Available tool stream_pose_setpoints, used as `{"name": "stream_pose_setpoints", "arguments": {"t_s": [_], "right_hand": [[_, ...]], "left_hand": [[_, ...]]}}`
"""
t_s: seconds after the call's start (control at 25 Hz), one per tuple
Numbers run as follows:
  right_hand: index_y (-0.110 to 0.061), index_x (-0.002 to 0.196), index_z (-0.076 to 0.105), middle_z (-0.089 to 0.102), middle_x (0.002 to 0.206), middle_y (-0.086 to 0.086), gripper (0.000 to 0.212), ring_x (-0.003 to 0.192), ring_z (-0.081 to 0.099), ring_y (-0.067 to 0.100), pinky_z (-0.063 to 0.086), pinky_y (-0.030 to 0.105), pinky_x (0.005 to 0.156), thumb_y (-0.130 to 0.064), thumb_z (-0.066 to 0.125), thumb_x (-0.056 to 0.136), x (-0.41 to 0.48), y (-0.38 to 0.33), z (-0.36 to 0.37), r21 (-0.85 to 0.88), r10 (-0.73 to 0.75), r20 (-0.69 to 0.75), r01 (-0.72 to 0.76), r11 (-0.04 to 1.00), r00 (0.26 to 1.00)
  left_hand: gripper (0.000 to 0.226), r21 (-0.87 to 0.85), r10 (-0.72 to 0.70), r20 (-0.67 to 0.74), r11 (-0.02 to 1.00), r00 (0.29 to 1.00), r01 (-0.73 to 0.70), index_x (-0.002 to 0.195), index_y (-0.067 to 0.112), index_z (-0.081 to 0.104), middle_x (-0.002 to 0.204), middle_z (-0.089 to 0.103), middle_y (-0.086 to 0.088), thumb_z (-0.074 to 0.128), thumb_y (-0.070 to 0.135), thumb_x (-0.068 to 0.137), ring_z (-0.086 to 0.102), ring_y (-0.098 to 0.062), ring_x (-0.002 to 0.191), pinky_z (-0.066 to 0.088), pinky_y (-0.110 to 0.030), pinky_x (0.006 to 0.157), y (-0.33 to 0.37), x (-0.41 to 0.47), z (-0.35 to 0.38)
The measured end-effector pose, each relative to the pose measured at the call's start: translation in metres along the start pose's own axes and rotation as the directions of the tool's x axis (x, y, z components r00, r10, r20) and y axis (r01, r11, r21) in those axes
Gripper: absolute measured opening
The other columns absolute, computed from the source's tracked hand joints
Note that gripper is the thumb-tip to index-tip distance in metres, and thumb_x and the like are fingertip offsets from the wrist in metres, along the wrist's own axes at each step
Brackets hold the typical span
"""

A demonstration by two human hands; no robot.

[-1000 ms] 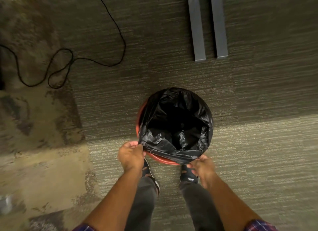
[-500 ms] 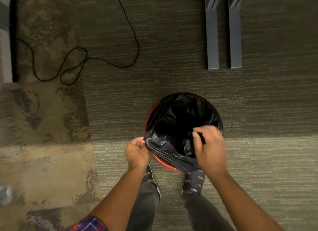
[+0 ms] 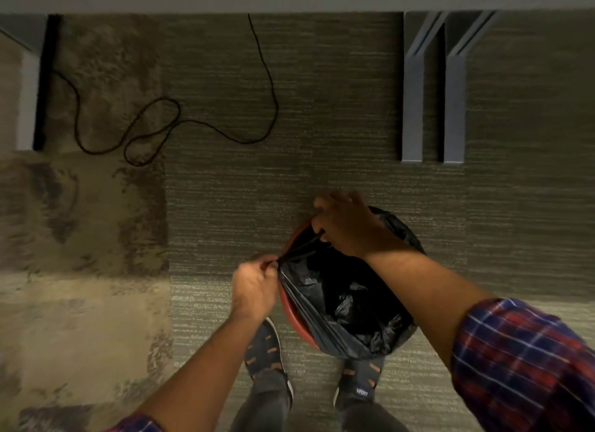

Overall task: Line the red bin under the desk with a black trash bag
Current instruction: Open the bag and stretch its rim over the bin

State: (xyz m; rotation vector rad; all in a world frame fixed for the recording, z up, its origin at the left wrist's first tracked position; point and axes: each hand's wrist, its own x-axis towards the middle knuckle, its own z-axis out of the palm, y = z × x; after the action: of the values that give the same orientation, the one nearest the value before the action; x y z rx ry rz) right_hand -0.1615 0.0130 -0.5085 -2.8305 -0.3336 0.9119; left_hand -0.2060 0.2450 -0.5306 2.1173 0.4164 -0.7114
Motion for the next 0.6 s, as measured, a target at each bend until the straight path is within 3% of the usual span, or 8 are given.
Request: {"name": "stream_pose_setpoints", "arguments": {"t_s": [0.24, 0.4, 0.6], "right_hand": [[-0.028, 0.102, 0.071, 0.066, 0.118, 0.003, 0.010, 0.114, 0.063, 0.030, 0.047, 0.044, 0.094, -0.032, 0.065, 0.095, 0.018, 0.005, -0.006, 0.287, 0.050, -0.094, -0.021, 0.958, 0.994], [-0.027, 0.104, 0.071, 0.072, 0.114, 0.005, 0.009, 0.108, 0.067, 0.030, 0.049, 0.038, 0.082, -0.030, 0.065, 0.097, 0.033, 0.003, -0.008, 0.310, 0.096, -0.021, -0.084, 0.947, 0.995], [-0.018, 0.109, 0.076, 0.073, 0.115, 0.012, 0.018, 0.108, 0.069, 0.034, 0.057, 0.041, 0.089, -0.026, 0.073, 0.093, 0.053, 0.004, -0.017, 0.358, 0.191, 0.121, -0.222, 0.907, 0.974]], "left_hand": [[0.042, 0.008, -0.026, 0.018, 1.000, 0.999, 0.026, 0.078, 0.034, 0.069, 0.081, 0.074, 0.011, 0.065, -0.004, 0.096, 0.071, -0.017, 0.078, 0.057, -0.027, 0.079, 0.004, 0.010, 0.006], [0.035, 0.019, -0.072, 0.049, 0.997, 0.996, 0.071, 0.076, 0.024, 0.068, 0.078, 0.072, 0.006, 0.068, -0.007, 0.093, 0.066, -0.011, 0.070, 0.050, -0.008, 0.061, 0.012, 0.016, 0.007], [0.024, 0.101, -0.090, 0.145, 0.992, 0.985, 0.076, 0.082, 0.005, 0.069, 0.079, 0.070, -0.005, 0.061, -0.013, 0.095, 0.063, -0.008, 0.060, 0.048, -0.009, 0.052, 0.013, 0.026, 0.006]]}}
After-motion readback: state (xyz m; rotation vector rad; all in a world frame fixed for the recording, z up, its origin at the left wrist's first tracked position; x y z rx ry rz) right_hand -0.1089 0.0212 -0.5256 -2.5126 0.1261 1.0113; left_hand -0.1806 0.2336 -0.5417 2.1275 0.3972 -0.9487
